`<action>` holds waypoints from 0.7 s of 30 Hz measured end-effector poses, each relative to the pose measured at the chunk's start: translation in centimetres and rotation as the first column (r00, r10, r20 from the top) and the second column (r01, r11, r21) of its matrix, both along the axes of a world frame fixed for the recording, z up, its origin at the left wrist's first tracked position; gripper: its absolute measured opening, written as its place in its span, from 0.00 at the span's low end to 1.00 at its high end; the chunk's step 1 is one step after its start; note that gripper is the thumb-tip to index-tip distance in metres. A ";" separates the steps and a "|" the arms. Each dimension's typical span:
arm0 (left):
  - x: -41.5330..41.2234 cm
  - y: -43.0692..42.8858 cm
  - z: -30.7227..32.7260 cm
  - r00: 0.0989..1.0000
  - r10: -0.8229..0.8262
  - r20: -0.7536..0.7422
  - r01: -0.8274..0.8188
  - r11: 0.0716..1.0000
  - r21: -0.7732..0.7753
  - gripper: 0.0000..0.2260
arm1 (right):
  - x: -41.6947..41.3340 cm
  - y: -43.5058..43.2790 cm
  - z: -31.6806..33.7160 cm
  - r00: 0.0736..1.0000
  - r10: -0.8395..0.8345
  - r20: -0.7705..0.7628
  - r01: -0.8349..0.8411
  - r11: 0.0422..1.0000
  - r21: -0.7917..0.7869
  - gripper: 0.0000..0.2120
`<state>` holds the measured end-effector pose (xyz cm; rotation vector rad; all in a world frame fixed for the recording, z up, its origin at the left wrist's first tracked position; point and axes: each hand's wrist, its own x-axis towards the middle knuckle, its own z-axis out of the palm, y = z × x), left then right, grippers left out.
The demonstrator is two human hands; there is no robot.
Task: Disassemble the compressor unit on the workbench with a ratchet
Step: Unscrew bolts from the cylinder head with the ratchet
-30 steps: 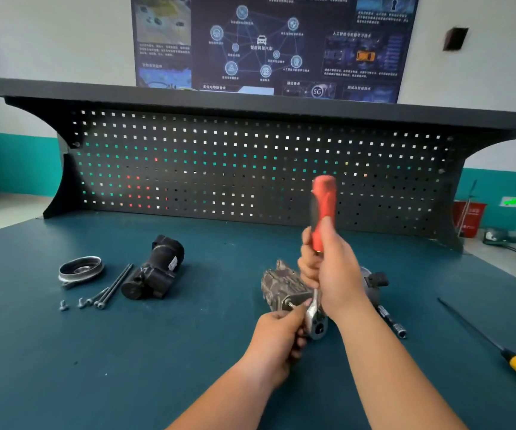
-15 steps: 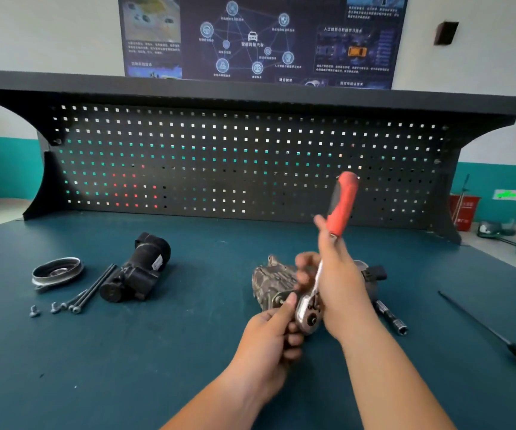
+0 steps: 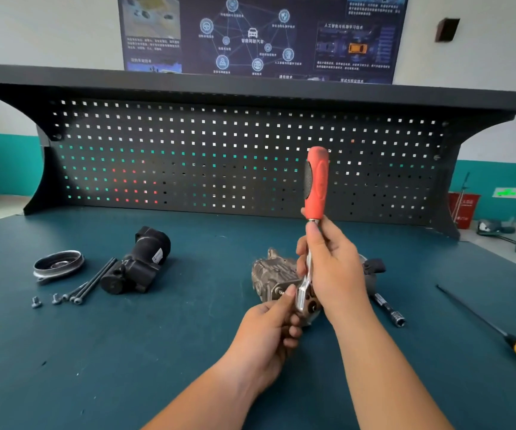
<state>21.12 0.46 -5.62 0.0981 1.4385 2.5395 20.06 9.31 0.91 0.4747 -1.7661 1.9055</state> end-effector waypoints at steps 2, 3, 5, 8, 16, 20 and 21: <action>0.0 -0.1 0.0 1.000 0.009 -0.012 -0.009 1.000 0.016 0.19 | 0.0 0.0 0.1 0.998 0.060 -0.012 -0.059 0.998 0.028 0.11; 0.0 -0.1 0.0 1.000 0.007 -0.014 -0.007 1.000 0.025 0.20 | 0.1 -0.1 0.1 0.996 0.089 -0.024 -0.087 0.995 0.057 0.12; 0.0 -0.1 0.0 1.000 -0.003 -0.013 0.004 0.999 0.040 0.21 | 0.2 -0.5 -0.2 0.986 0.159 -0.045 -0.152 0.979 0.133 0.12; -0.1 0.0 -0.3 1.000 -0.006 -0.007 0.006 1.000 0.014 0.19 | 0.7 -1.2 -0.7 0.959 0.272 -0.081 -0.225 0.902 0.368 0.14; -0.1 0.0 0.0 0.997 -0.029 0.074 0.022 0.996 0.088 0.17 | 0.7 -1.6 -0.6 0.973 0.232 -0.013 -0.232 0.970 -0.078 0.08; -0.2 0.3 0.4 0.996 -0.036 0.077 0.028 0.994 0.102 0.15 | -0.2 -0.6 -0.6 0.976 0.056 0.210 0.087 0.784 -0.615 0.09; -0.2 0.3 0.4 0.997 -0.032 0.076 0.025 0.996 0.090 0.16 | -0.3 -0.5 -0.8 0.968 0.049 0.248 0.138 0.720 -0.680 0.10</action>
